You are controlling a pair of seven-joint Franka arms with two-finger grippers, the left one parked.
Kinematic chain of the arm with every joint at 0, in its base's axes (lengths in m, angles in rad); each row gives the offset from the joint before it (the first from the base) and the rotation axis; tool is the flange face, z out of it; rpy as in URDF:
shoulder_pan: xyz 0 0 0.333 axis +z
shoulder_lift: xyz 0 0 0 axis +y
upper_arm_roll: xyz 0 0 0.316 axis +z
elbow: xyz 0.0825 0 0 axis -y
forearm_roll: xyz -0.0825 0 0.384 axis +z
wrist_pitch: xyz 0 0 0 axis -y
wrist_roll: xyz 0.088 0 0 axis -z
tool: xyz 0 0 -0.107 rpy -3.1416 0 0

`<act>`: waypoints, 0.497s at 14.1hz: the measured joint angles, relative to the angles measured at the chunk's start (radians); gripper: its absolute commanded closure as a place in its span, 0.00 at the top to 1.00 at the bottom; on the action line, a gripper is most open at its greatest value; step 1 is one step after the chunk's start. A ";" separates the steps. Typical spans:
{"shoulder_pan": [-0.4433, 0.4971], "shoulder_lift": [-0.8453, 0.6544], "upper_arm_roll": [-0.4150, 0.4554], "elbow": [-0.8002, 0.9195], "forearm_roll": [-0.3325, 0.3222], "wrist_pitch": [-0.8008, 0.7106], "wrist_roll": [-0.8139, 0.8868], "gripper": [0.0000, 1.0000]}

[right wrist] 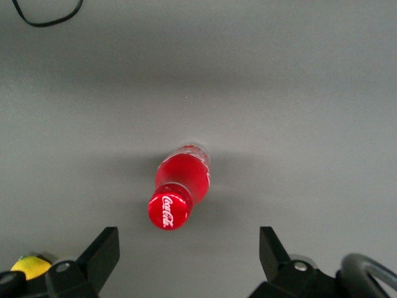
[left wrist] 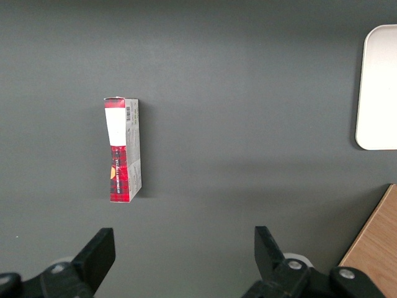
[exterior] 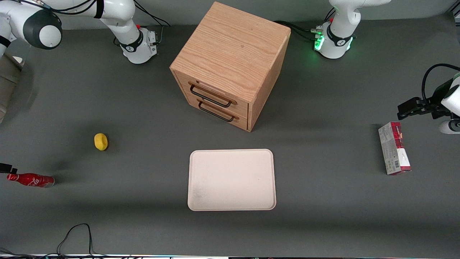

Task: Place coke bottle on tray
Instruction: 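Lower the open right gripper over the bottle's cap end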

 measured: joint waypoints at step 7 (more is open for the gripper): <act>0.007 0.028 0.005 -0.007 0.000 0.039 0.000 1.00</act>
